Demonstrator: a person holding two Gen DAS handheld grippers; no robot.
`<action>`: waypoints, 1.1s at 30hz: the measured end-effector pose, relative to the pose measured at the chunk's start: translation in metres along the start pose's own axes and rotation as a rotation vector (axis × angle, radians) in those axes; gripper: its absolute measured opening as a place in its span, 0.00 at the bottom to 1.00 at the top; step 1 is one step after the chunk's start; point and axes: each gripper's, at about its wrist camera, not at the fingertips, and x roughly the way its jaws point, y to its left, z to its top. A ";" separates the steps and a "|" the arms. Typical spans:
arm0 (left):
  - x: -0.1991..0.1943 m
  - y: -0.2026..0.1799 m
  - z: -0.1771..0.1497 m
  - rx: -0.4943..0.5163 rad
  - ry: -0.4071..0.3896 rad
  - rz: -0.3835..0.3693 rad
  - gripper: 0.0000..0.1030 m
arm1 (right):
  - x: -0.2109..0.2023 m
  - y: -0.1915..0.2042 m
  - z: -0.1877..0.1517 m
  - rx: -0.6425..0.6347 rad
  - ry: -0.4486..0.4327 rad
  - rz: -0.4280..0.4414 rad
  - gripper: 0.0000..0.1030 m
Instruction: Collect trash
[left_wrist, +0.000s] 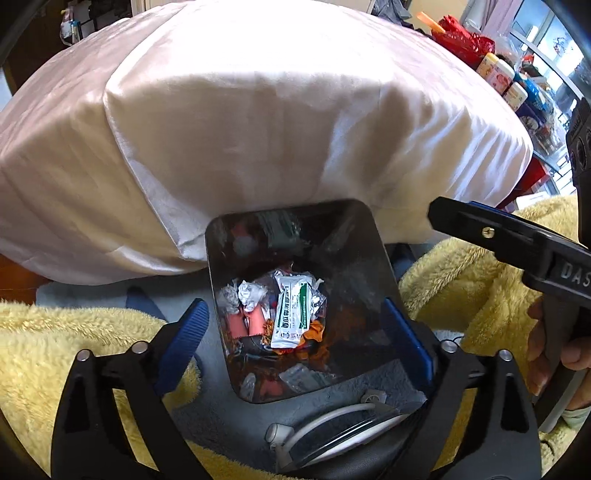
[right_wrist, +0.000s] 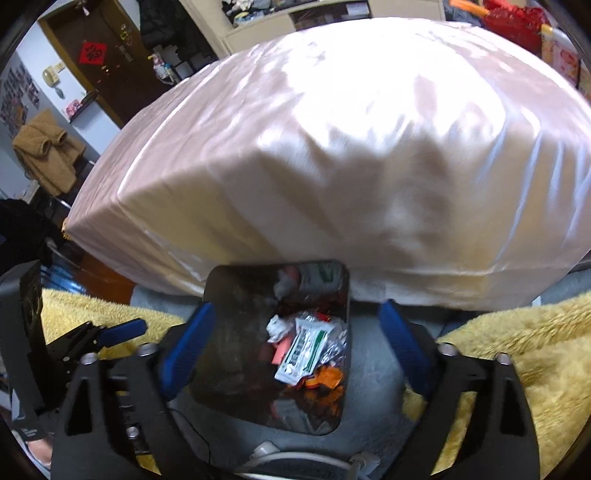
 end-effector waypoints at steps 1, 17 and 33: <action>-0.006 0.001 0.004 -0.003 -0.022 0.007 0.92 | -0.005 0.001 0.004 -0.008 -0.023 -0.014 0.97; -0.143 -0.010 0.092 -0.001 -0.448 0.075 0.92 | -0.129 0.008 0.089 -0.066 -0.439 -0.259 0.97; -0.221 -0.035 0.123 0.035 -0.661 0.157 0.92 | -0.187 0.031 0.119 -0.068 -0.571 -0.296 0.97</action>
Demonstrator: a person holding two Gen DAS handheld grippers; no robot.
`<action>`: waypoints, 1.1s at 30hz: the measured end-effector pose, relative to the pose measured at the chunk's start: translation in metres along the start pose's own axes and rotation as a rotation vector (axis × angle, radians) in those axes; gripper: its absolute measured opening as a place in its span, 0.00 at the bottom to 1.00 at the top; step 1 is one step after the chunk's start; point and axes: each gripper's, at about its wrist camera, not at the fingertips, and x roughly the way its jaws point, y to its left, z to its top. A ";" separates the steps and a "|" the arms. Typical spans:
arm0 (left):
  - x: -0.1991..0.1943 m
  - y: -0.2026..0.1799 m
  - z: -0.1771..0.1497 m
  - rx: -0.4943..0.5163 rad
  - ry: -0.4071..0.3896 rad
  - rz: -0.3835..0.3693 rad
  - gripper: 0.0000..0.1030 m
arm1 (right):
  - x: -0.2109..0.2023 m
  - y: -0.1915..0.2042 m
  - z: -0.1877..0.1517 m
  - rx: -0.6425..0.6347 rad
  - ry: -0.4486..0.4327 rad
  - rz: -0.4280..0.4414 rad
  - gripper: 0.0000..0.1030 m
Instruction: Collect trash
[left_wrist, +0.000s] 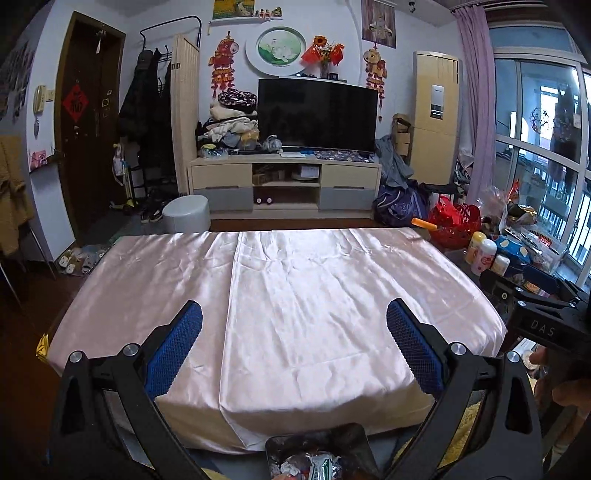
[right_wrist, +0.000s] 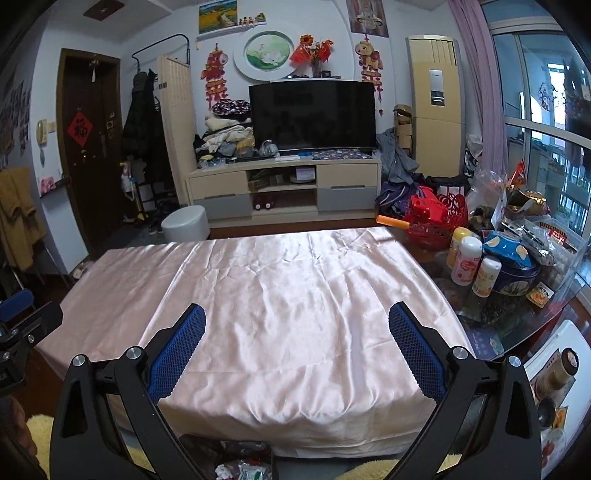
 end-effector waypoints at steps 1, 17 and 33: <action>-0.001 0.000 0.002 0.001 -0.001 0.006 0.92 | -0.002 0.002 0.003 -0.003 -0.006 -0.005 0.97; -0.028 0.001 0.012 -0.032 -0.050 -0.014 0.92 | -0.040 0.031 0.011 -0.040 -0.048 -0.027 0.97; -0.037 0.006 0.008 -0.037 -0.059 0.022 0.92 | -0.048 0.037 0.008 -0.064 -0.049 -0.041 0.97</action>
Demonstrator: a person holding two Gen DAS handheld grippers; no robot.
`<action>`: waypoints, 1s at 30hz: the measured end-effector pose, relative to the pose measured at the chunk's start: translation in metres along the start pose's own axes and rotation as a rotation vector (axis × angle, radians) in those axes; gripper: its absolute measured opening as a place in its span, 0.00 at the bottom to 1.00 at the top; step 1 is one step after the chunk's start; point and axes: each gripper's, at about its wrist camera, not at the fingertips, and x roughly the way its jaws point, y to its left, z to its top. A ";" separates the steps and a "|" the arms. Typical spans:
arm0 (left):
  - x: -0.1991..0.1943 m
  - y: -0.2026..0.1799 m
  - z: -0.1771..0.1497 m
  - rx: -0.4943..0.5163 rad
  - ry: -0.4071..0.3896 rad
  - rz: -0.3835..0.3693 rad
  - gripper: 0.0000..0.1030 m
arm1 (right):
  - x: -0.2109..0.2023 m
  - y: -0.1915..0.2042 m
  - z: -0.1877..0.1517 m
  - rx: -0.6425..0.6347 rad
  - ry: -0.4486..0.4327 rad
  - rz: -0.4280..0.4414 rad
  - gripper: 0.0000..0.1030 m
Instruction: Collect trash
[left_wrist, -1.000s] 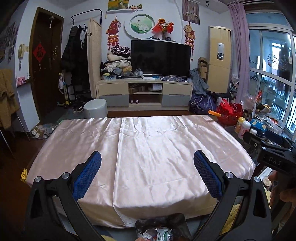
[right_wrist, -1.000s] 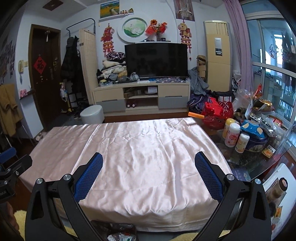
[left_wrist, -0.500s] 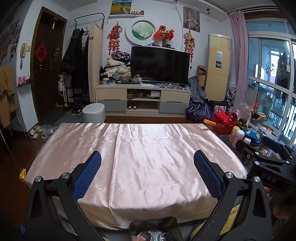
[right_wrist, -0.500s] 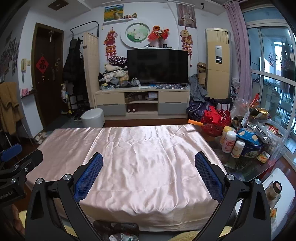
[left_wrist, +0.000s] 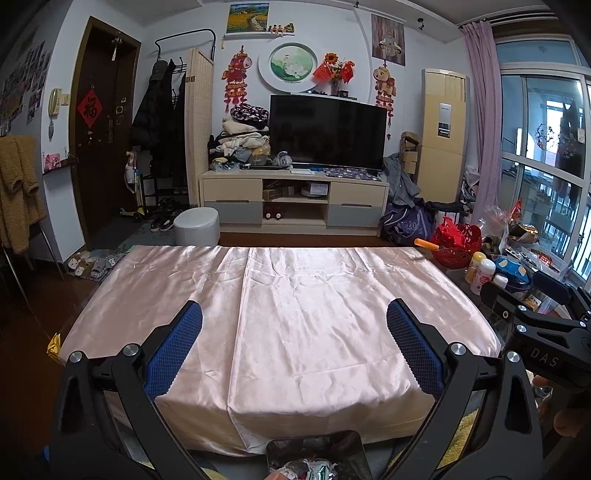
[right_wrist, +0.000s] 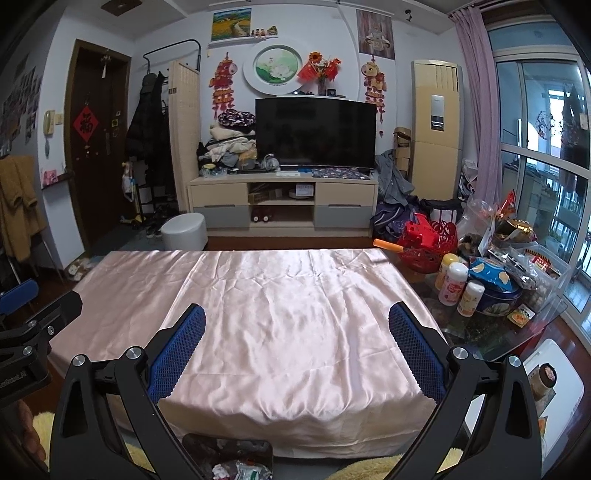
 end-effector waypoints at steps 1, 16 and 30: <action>0.000 0.001 0.000 -0.002 0.000 0.000 0.92 | 0.000 0.000 0.000 0.000 -0.001 0.001 0.97; 0.004 -0.002 0.000 0.006 0.009 0.000 0.92 | 0.002 0.002 -0.003 0.005 0.002 0.005 0.97; 0.004 -0.003 0.000 0.000 0.008 0.003 0.92 | -0.001 0.004 -0.003 0.013 0.004 0.009 0.97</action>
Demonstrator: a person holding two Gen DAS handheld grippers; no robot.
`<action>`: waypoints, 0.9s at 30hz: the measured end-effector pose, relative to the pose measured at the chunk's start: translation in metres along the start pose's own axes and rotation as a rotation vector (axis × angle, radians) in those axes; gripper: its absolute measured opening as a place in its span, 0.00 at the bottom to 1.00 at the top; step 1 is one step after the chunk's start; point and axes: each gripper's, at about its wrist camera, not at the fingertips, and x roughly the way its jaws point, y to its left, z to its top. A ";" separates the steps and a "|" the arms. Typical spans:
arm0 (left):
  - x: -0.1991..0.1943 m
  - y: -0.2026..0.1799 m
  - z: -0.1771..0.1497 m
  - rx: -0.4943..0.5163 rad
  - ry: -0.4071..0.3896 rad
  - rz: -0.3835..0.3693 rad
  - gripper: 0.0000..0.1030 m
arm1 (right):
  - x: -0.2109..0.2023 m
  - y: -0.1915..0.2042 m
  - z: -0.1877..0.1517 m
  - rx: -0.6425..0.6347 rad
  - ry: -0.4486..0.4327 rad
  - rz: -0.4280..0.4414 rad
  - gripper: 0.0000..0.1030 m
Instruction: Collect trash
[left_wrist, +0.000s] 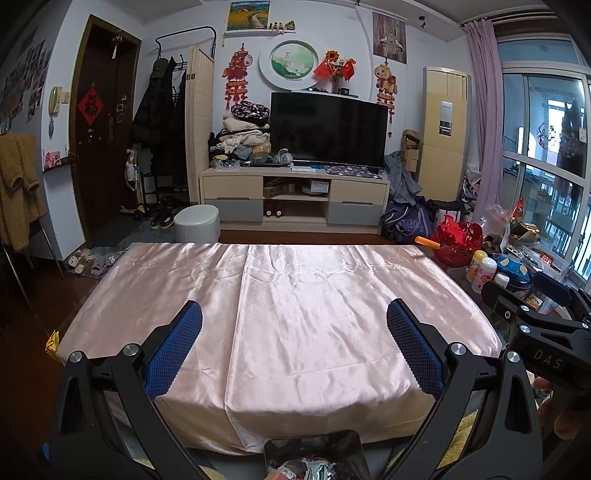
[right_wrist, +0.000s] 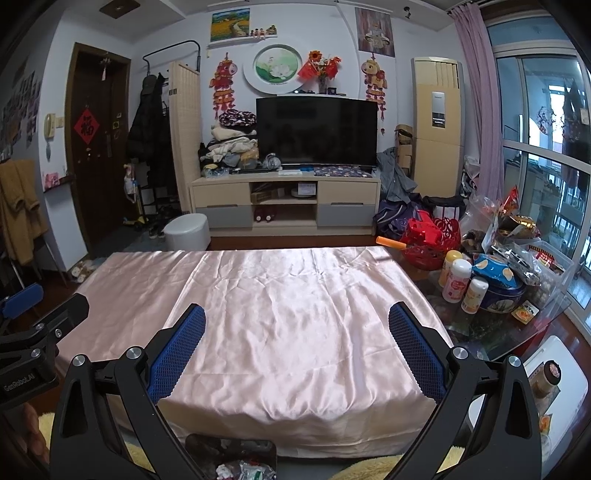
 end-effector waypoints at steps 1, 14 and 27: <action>0.000 0.000 0.000 0.000 0.000 0.000 0.92 | 0.000 0.000 0.000 0.000 0.001 0.002 0.97; 0.002 -0.001 -0.002 0.004 0.001 -0.003 0.92 | 0.001 -0.002 -0.002 0.003 0.001 -0.004 0.97; 0.000 -0.002 -0.002 0.002 -0.002 -0.003 0.92 | -0.002 -0.001 -0.002 0.004 -0.001 -0.005 0.97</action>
